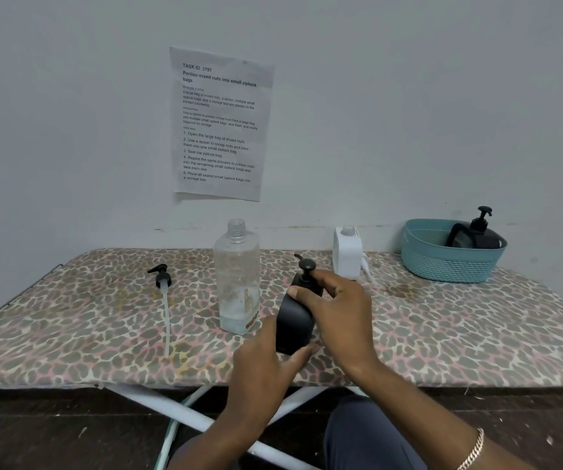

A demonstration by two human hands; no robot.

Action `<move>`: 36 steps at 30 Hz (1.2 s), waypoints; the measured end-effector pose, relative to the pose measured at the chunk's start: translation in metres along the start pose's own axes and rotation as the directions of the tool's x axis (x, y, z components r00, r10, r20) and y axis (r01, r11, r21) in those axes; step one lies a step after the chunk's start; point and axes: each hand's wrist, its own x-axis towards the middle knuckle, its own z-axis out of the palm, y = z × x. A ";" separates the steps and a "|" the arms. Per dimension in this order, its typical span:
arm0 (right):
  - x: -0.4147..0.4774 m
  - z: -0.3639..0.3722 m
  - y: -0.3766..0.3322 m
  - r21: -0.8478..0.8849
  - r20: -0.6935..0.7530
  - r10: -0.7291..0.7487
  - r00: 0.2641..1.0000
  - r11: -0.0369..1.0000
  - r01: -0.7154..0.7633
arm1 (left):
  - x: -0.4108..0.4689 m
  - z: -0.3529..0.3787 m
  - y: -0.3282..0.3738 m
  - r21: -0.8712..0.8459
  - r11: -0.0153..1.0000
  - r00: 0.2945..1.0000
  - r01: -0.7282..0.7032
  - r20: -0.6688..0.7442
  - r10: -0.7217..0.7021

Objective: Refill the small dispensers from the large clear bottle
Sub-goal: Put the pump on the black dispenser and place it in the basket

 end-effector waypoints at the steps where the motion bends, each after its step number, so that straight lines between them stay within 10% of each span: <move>1: -0.001 0.001 0.000 0.003 -0.002 0.010 1.000 1.000 -0.010 | -0.001 0.001 0.001 0.018 1.000 1.000 0.008 -0.008 -0.008; 36: 0.007 -0.004 0.005 -0.284 0.170 0.027 0.985 0.958 0.023 | 0.004 -0.004 0.006 0.014 0.997 0.998 0.070 0.006 -0.070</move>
